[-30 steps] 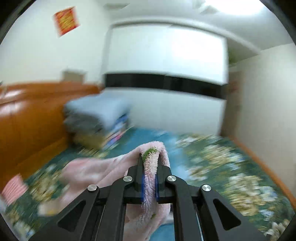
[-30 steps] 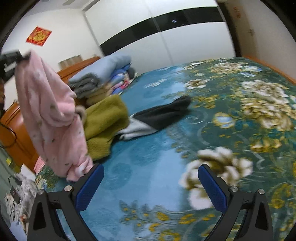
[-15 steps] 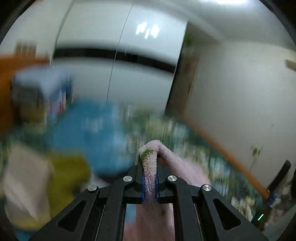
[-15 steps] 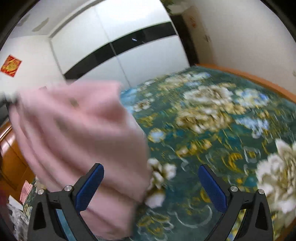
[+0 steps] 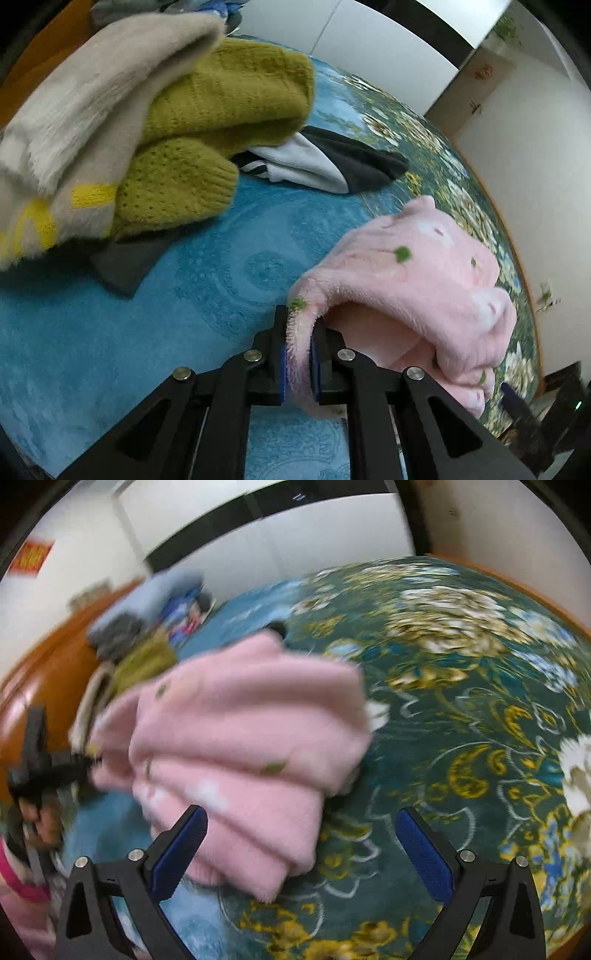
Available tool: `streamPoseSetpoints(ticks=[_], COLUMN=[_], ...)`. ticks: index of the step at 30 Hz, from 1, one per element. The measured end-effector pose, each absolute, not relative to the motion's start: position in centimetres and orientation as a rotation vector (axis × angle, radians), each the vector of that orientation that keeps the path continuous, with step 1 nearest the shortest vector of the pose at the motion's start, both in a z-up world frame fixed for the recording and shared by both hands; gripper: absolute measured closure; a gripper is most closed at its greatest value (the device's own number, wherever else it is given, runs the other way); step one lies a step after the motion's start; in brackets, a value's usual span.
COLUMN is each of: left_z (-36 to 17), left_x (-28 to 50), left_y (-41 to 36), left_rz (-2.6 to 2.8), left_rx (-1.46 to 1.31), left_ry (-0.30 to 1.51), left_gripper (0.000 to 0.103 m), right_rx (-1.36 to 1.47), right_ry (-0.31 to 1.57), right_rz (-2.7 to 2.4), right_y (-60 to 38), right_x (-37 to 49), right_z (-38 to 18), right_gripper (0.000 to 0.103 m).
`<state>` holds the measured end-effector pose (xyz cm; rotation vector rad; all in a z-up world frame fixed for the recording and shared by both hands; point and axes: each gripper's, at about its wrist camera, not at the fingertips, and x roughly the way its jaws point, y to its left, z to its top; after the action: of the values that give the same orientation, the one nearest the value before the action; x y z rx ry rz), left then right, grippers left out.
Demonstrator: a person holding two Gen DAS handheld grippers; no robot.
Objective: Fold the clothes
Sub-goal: 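Grasp the pink garment edge with the right gripper while the left gripper holds it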
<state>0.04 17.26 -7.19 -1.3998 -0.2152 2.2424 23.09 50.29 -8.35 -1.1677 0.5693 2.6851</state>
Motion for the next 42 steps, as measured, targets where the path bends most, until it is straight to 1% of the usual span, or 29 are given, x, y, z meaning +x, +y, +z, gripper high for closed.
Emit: streamPoseSetpoints(ticks=[2,4,6,8,9,10,11,13,15,17,19,21,23,24,26,27,29,31,33,35,36,38,40,42], left_z=[-7.5,-7.9,-8.3,-8.4,-8.3,-8.1,-7.7,-6.2,-3.6,-0.8,2.5,5.0,6.3,6.5,5.6,4.9,3.2,1.2,-0.3,-0.9,-1.0,-1.2,-1.6,-2.2], left_x=[-0.3,-0.5,-0.7,-0.8,-0.8,-0.8,-0.9,-0.7,-0.2,0.5,1.7,3.1,4.2,4.9,5.5,5.7,6.0,6.3,6.4,6.4,6.3,6.4,6.1,6.1], left_y=[17.4,17.7,17.8,17.5,17.2,17.0,16.7,15.7,14.9,14.2,14.3,14.9,16.1,17.0,19.3,20.6,22.9,24.7,25.6,25.3,24.7,23.7,22.4,21.2], left_rz=[2.237,2.231,2.223,2.228,2.228,2.232,2.245,2.295,2.358,2.421,2.465,2.489,2.502,2.5,2.442,2.403,2.317,2.215,2.114,2.044,2.02,1.994,1.962,1.942], left_rx=[-1.404,-1.407,-1.413,-1.403,-1.395,-1.384,-1.365,-1.291,-1.182,-1.061,-0.91,-0.796,-0.729,-0.712,-0.753,-0.785,-0.858,-0.954,-1.032,-1.072,-1.08,-1.097,-1.132,-1.16], left_ry=[-0.224,-0.226,-0.231,-0.25,-0.259,-0.27,-0.286,-0.333,-0.344,-0.346,-0.341,-0.311,-0.238,-0.18,-0.08,-0.034,0.048,0.089,0.088,0.056,0.035,0.003,-0.04,-0.079], left_gripper=[0.092,0.092,0.092,0.092,0.092,0.092,0.093,0.094,0.094,0.094,0.094,0.094,0.094,0.093,0.088,0.086,0.075,0.071,0.066,0.052,0.05,0.04,0.039,0.039], right_rx=[-1.207,-1.244,-1.279,-1.315,-1.331,-1.345,-1.36,-1.304,-1.197,-1.079,-0.968,-0.846,-0.671,-0.607,-0.495,-0.477,-0.506,-0.65,-0.816,-0.978,-1.041,-1.117,-1.151,-1.154], right_ry=[0.526,0.5,0.532,0.542,0.532,0.511,0.491,0.497,0.505,0.455,0.343,0.18,0.016,-0.028,-0.132,-0.181,-0.277,-0.278,-0.21,-0.122,-0.068,0.053,0.13,0.146], right_rz=[2.675,2.658,2.625,2.603,2.59,2.572,2.554,2.539,2.54,2.558,2.59,2.604,2.586,2.574,2.514,2.477,2.39,2.326,2.269,2.206,2.178,2.137,2.11,2.085], right_y=[49.4,48.9,49.2,49.1,49.0,48.9,48.8,49.9,51.6,53.3,54.0,54.0,54.1,54.2,54.4,54.5,55.2,57.2,59.8,62.6,63.8,66.0,67.3,68.2], right_x=[22.9,22.6,22.0,21.2,20.7,20.3,19.8,19.5,19.4,19.1,18.5,17.8,17.6,17.7,17.7,17.6,17.0,16.0,16.1,16.6,17.1,18.5,19.6,20.3], right_z=[-8.8,-9.2,-9.7,-10.3,-10.5,-10.7,-10.9,-10.0,-7.7,-4.1,-0.1,4.4,9.6,11.4,14.3,14.8,14.2,10.8,6.3,1.6,-0.5,-3.7,-5.4,-5.7], right_gripper=[0.011,0.03,0.038,0.05,0.065,0.073,0.088,0.094,0.095,0.096,0.096,0.096,0.096,0.096,0.096,0.096,0.096,0.096,0.096,0.096,0.096,0.096,0.096,0.096])
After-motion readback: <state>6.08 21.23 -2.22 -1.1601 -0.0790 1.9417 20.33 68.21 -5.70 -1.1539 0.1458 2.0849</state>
